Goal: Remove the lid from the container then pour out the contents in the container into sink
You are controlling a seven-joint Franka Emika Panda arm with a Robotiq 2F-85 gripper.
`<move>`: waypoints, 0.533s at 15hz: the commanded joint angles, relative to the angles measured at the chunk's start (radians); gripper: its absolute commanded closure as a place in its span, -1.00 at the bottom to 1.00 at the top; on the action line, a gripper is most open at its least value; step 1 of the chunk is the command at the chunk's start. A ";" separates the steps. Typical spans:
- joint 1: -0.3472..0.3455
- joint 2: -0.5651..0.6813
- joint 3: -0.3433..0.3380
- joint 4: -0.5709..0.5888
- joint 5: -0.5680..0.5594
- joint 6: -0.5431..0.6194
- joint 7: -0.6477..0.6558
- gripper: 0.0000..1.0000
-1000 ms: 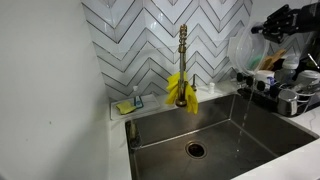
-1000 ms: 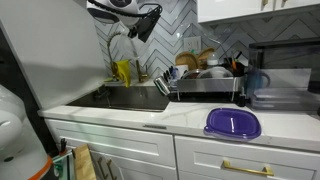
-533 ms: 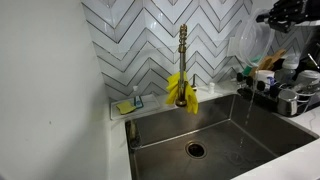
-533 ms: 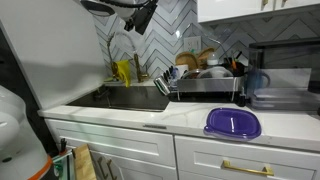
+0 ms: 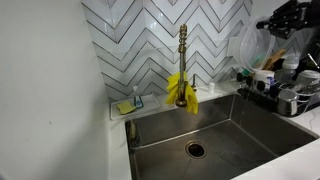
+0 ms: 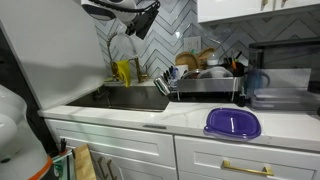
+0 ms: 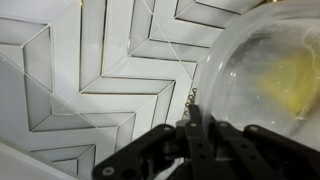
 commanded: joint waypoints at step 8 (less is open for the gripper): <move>-0.073 0.068 0.098 -0.041 -0.448 0.179 0.602 0.97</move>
